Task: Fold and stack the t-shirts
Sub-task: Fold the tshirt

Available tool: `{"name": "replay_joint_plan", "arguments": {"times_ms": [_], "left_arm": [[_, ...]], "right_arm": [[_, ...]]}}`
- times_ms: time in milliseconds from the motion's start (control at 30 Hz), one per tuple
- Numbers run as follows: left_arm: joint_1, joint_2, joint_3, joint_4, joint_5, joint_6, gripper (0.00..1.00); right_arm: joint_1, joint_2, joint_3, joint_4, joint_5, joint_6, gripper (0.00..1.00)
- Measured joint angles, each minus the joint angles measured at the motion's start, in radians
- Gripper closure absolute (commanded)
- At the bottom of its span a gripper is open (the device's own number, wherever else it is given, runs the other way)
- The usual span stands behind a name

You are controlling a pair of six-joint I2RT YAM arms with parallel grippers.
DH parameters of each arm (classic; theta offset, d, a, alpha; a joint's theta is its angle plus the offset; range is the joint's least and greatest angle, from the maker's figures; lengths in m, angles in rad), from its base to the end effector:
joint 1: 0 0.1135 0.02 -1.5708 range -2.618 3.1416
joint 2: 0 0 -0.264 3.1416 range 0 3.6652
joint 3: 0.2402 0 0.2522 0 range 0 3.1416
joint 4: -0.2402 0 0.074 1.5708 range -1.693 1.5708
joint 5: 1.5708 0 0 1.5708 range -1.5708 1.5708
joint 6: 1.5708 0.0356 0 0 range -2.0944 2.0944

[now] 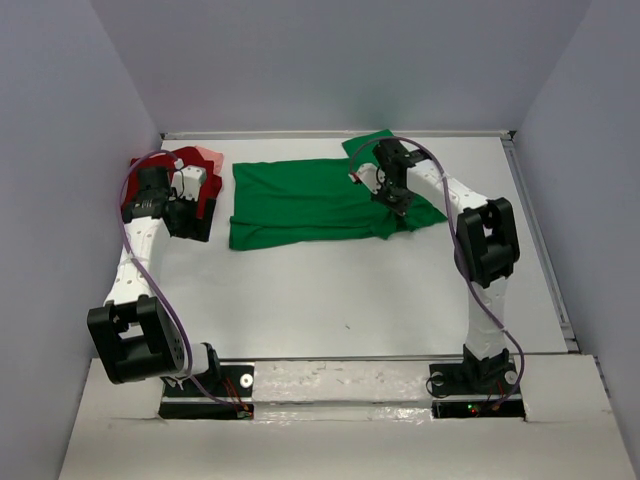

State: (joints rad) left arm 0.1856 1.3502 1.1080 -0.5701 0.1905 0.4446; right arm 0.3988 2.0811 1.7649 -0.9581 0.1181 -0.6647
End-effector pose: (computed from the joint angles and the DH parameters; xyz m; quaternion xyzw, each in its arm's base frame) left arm 0.2857 0.0468 0.2915 0.1543 0.9124 0.0302 0.3778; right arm 0.4001 0.1640 0.2201 -0.4931 0.8554 -0.0774 0.1384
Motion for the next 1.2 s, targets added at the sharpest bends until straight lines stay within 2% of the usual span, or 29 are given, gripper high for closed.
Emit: {"name": "replay_joint_plan", "arguments": {"times_ms": [467, 900, 1200], "left_arm": [[0.0, 0.0, 0.0, -0.003, 0.0, 0.001, 0.01], [0.0, 0.0, -0.007, 0.002, 0.0, 0.0, 0.01], [0.0, 0.004, -0.016, 0.005, 0.0, -0.001, 0.01]], "right_arm": [[0.0, 0.032, 0.083, 0.122, 0.117, 0.006, 1.0], [0.0, 0.184, 0.166, 0.207, 0.193, 0.006, 1.0], [0.0, 0.216, 0.244, 0.247, 0.217, -0.002, 1.0]]}}
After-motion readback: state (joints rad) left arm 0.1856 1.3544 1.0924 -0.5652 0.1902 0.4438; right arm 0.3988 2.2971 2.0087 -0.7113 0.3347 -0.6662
